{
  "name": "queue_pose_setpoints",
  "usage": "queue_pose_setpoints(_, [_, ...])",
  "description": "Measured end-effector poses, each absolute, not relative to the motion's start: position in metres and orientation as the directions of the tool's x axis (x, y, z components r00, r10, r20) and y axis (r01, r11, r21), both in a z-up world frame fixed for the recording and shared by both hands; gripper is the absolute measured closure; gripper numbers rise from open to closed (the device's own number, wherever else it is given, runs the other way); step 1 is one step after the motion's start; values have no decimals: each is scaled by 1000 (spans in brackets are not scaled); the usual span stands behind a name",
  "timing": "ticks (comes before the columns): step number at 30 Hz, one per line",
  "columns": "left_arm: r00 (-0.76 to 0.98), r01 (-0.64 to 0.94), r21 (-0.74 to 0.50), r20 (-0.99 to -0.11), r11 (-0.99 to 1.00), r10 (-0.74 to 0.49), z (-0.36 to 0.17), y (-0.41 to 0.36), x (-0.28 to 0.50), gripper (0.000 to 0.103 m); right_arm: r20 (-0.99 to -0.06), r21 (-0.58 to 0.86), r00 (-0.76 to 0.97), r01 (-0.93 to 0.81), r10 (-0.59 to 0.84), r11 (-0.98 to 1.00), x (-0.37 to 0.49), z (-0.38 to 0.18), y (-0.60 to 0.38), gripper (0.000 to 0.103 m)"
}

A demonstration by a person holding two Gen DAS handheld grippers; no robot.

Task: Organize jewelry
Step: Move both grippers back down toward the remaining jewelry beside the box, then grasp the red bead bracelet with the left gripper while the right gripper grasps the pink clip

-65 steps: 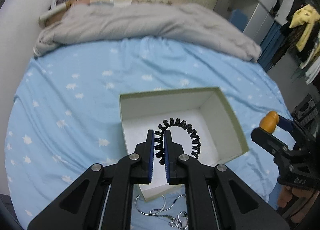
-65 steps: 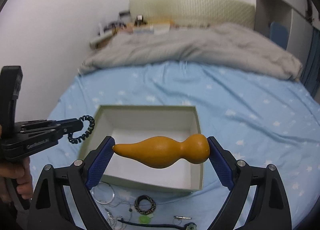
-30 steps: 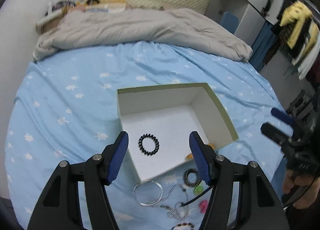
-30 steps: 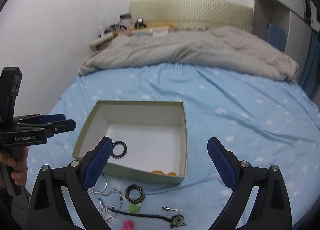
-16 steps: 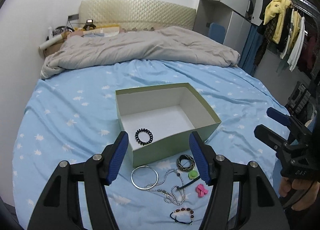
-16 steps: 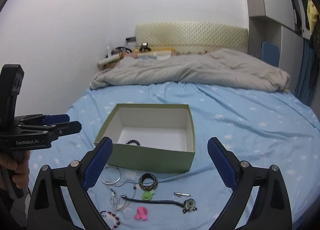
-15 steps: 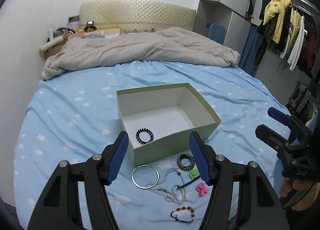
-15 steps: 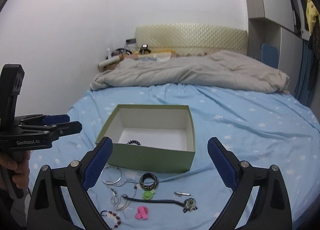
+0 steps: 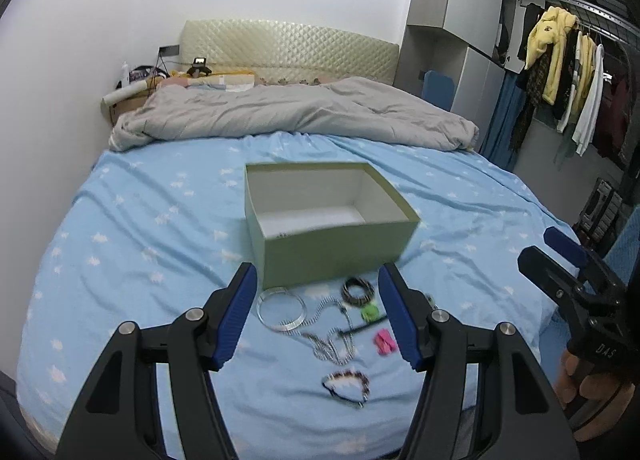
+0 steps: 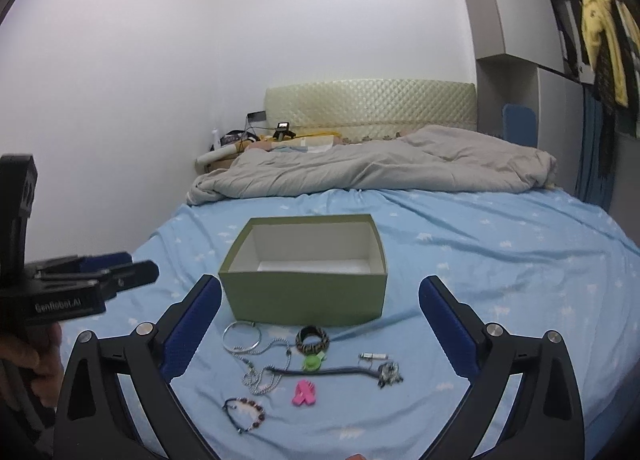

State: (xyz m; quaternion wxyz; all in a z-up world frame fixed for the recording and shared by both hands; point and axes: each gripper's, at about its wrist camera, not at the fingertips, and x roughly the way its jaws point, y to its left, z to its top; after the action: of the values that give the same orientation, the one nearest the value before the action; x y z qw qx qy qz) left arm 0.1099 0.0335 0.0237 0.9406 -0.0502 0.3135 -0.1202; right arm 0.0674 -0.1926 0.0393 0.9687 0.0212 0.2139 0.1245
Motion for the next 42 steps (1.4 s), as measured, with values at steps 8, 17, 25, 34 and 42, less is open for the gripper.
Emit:
queue_pose_setpoints(8, [732,166,-220,-625,961,-270,-17,31,78,39,-455,116,852,-230,258,966,35,4,-193,4])
queue_pose_setpoints(17, [722,146,-231,-640,962,-264,-47,27,53,39,-494,138,830,-221,260,965,9,-27,-197,10])
queue_pose_setpoints(25, [693,126,-259,-668,958,-272,-76,25,50,39,-537,146,799,-226,269,963,6,-54,-192,29])
queue_pose_setpoints(34, [654,129,-249,-706,960,-271,-102,13,62,40,-580,195,761,-218,292,956,33,-84,-205,38])
queue_pose_setpoints(42, [630,132,-309,-708,942,-320,-119,12,82,63,-616,195,715,-266,329,944,67,-108,-194,37])
